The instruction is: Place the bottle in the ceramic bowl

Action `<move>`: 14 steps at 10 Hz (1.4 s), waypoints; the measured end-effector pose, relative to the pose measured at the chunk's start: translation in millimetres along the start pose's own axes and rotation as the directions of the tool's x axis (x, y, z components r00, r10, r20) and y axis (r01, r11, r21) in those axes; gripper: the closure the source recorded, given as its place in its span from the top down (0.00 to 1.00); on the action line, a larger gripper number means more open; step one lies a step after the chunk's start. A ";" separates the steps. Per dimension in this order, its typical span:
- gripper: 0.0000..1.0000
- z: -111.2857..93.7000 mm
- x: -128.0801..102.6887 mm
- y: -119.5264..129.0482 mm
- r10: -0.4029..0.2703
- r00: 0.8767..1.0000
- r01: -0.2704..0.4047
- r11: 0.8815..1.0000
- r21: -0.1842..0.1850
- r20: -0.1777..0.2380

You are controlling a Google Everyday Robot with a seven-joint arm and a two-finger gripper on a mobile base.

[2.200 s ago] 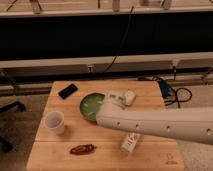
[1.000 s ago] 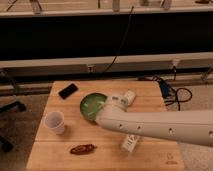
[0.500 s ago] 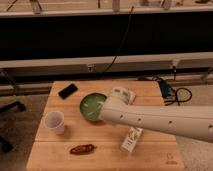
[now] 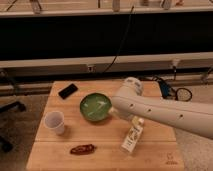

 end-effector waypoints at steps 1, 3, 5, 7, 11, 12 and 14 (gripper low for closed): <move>0.80 12.3 1.0 12.0 0.015 1.000 -0.014 0.999 -0.029 0.021; 0.80 35.1 -0.5 31.5 0.048 0.997 -0.044 0.997 -0.063 0.055; 0.80 56.5 -5.9 53.8 0.090 0.992 -0.082 0.993 -0.084 0.092; 0.80 72.4 -17.1 57.4 0.109 0.987 -0.099 0.992 -0.080 0.121; 0.80 89.0 -28.3 58.7 0.124 0.983 -0.117 0.991 -0.056 0.138; 0.80 90.9 -29.4 58.6 0.123 0.983 -0.116 0.992 -0.055 0.138; 0.75 96.3 -33.4 58.9 0.115 0.984 -0.108 0.993 -0.055 0.139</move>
